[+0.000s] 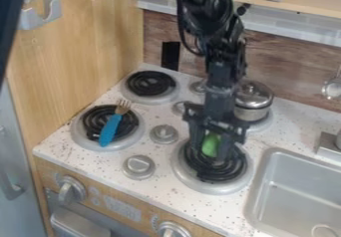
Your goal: Take the corn to the right down burner
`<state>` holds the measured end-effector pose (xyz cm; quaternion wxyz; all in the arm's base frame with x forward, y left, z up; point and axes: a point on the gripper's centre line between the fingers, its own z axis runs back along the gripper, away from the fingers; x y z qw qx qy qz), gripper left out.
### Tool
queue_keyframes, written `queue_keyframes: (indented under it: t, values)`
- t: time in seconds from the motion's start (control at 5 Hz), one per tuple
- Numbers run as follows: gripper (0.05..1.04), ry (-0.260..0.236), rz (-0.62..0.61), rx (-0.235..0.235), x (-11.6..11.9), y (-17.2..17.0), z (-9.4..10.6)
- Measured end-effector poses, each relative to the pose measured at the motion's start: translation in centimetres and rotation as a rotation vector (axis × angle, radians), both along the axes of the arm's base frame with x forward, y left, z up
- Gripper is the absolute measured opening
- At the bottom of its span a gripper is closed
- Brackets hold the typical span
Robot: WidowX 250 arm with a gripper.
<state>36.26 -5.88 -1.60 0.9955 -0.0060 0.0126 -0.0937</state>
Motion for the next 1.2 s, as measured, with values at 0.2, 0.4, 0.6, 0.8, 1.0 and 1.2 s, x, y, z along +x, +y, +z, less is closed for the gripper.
queue_keyframes:
  t: [0.2,0.4,0.6,0.8,1.0,1.2]
  values:
    - [0.634,0.007,0.020,0.014,-0.1,0.2,-0.3]
    - [0.633,0.054,0.048,0.033,-0.7,0.6,-1.9]
    - [0.716,0.055,0.058,0.031,-0.7,0.8,-1.9]
    - [0.989,0.056,0.052,0.021,-0.7,0.6,-1.9]
    - [1.014,0.022,0.056,0.022,-0.7,0.4,-0.5]
    - [1.003,-0.102,0.096,0.048,0.5,1.0,4.5]
